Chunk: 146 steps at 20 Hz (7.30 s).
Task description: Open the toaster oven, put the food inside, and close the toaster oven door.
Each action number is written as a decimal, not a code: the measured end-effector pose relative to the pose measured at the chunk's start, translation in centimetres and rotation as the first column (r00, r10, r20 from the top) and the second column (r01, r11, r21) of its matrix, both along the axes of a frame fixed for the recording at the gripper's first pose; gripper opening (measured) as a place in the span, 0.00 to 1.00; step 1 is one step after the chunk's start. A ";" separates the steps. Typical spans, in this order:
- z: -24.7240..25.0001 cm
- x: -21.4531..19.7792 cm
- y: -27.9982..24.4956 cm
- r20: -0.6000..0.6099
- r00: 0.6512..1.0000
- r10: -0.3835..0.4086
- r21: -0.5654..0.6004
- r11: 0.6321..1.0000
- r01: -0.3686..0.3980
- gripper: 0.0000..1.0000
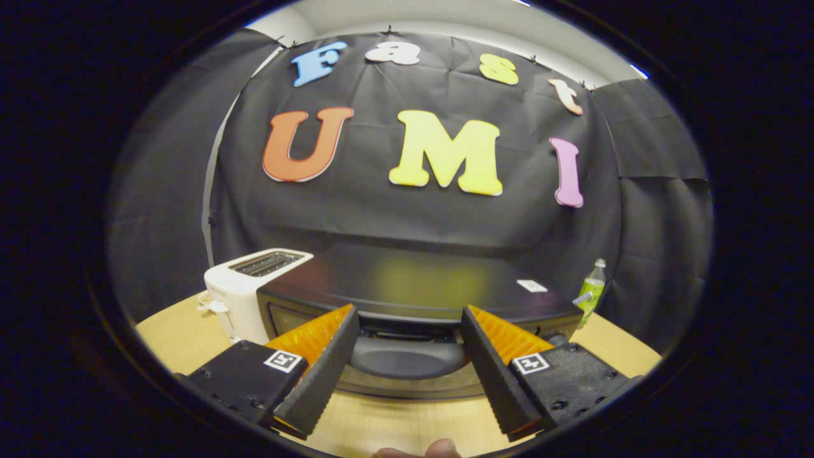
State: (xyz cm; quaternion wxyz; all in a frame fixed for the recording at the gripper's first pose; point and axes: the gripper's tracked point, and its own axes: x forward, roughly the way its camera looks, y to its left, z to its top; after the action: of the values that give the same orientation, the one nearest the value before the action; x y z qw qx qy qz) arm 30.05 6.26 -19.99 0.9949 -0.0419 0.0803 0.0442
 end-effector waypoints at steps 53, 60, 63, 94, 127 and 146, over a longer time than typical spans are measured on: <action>-16.0 -28.0 -5.5 -0.548 0.836 -0.024 0.152 0.980 0.128 1.00; -16.5 -28.2 -5.3 -0.569 0.822 -0.031 0.160 0.976 0.147 0.75; -16.6 -28.3 -5.1 -0.580 0.814 -0.023 0.195 0.967 0.166 0.52; -8.6 3.8 -2.7 -0.408 0.908 -0.098 0.530 0.784 0.323 0.30; -10.4 -17.9 -3.5 -0.464 0.881 0.093 0.169 0.985 -0.015 1.00; -17.5 -14.7 -2.8 -0.581 0.814 -0.011 0.008 1.000 0.019 1.00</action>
State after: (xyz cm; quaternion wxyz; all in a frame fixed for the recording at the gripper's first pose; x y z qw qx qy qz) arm 15.38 3.48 -37.45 0.9236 -0.0191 0.3799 0.0477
